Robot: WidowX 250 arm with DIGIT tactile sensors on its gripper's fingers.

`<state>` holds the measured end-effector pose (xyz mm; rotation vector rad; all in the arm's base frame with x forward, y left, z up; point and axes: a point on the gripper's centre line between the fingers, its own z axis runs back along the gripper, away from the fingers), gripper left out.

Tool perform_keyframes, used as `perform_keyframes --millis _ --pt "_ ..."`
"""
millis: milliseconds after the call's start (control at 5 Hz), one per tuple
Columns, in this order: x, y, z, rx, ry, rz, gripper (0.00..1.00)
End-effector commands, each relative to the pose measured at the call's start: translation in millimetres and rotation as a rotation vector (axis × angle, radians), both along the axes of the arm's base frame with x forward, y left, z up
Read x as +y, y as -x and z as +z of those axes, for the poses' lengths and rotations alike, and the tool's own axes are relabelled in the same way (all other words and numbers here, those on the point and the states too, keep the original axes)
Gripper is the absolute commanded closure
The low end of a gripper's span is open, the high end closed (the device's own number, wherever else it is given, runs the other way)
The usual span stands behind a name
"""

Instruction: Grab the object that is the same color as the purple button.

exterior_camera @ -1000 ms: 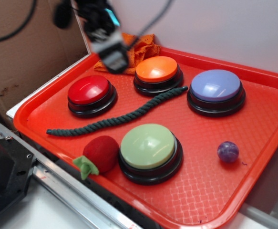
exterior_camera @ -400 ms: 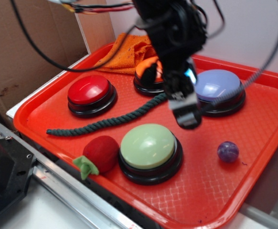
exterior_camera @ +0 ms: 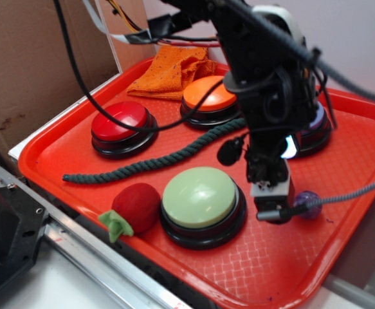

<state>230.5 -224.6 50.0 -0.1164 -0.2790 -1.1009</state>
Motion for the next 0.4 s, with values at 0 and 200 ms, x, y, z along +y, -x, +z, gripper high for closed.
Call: perform_keyframes --millis 0,200 --pt "-18 -1 2 -0.015 0.049 -0.045 0.00" --pt "-22 -3 -9 0.014 0.038 -0.068 0.00"
